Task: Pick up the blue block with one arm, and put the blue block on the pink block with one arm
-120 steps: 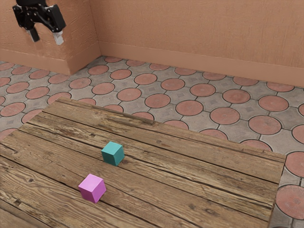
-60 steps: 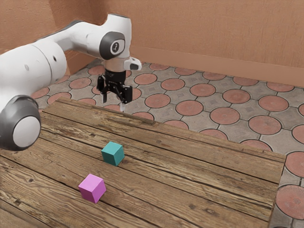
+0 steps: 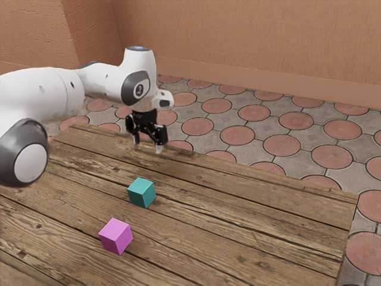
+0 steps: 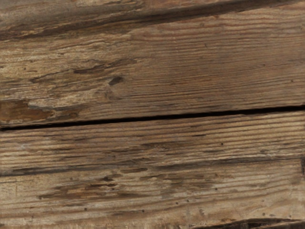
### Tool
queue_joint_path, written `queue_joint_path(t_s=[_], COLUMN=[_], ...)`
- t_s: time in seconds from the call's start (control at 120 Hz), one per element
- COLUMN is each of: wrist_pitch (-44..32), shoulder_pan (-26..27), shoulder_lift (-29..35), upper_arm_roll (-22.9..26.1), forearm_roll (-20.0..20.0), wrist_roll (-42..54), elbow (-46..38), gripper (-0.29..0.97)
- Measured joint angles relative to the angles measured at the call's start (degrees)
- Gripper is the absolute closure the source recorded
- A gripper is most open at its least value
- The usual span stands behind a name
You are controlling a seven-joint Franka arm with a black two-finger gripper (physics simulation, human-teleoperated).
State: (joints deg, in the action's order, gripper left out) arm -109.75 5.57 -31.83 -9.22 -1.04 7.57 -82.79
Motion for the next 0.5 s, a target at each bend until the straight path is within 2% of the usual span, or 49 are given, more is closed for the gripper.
queue_joint_path(t_s=[0.083, 0.317, 0.5], wrist_pitch=[-2.60, -12.14, -17.71], shoulder_pan=[-0.03, -0.03, -0.03], shoulder_lift=[2.49, 2.33, 5.36], upper_arm_roll=[0.20, 0.18, 0.20], forearm_roll=[0.13, -1.71, -3.14], wrist_roll=[1.36, 6.38, 9.77], elbow=[-5.81, -13.10, -18.81], gripper=[0.00, 0.00, 0.00])
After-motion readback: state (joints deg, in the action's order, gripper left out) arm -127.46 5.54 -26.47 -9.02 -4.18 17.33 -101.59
